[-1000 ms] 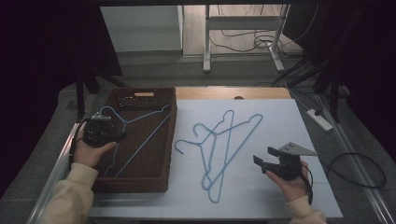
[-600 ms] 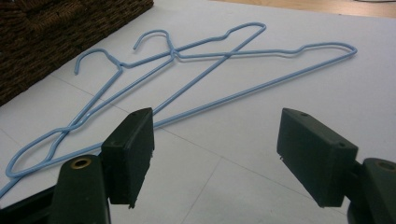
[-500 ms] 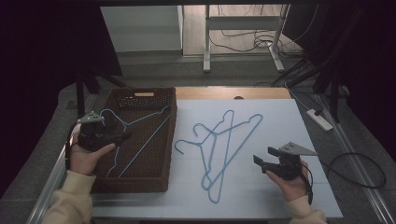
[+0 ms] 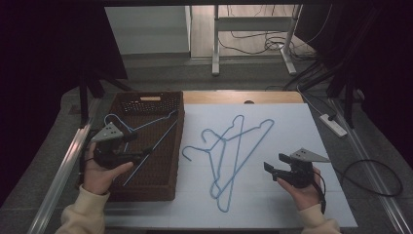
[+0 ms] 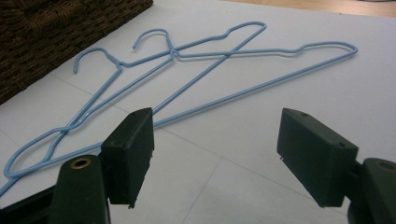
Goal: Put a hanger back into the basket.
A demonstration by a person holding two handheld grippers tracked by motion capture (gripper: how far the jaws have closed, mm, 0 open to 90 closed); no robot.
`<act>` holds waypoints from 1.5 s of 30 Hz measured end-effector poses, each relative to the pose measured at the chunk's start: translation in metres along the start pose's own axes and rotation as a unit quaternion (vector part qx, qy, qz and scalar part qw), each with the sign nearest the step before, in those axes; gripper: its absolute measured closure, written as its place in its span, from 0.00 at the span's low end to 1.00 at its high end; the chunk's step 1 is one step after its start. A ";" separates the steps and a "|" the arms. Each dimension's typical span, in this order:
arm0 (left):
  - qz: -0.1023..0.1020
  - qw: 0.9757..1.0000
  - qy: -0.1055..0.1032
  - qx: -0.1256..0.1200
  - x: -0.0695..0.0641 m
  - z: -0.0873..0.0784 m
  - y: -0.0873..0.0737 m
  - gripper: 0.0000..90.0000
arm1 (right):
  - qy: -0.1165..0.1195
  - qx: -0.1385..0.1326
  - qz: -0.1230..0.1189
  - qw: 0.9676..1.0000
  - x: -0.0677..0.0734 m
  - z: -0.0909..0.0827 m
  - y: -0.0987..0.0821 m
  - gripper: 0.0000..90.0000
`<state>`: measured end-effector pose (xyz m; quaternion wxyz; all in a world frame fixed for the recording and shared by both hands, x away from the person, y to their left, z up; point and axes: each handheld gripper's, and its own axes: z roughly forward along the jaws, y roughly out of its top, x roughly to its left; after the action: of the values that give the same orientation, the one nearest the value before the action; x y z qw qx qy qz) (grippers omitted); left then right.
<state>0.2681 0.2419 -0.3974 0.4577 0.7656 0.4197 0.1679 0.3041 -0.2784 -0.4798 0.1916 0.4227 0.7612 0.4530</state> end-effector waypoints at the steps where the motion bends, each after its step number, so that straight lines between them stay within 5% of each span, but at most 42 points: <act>1: -0.001 1.000 -0.006 -0.003 -0.003 0.001 0.001 0.26 | 0.000 0.000 0.000 1.000 0.000 0.000 0.000 0.31; 5: -0.001 0.999 -0.031 -0.013 -0.019 0.006 0.002 0.26 | 0.000 -0.001 0.002 1.000 -0.001 0.000 0.000 0.31; 10: 0.012 1.000 -0.026 -0.010 -0.033 0.012 -0.002 0.26 | 0.002 0.001 0.003 1.000 -0.002 0.001 0.000 0.31; 30: -0.013 1.000 -0.012 0.003 -0.019 0.022 -0.023 0.27 | 0.001 0.008 0.011 1.000 -0.009 0.012 0.003 0.32; 45: -0.007 1.000 -0.006 0.010 -0.029 0.020 -0.027 0.27 | 0.003 0.004 0.003 1.000 -0.009 0.012 0.004 0.32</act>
<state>0.2512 0.2138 -0.4271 0.4535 0.7683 0.4238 0.1563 0.3187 -0.2784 -0.4834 0.1861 0.4242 0.7624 0.4519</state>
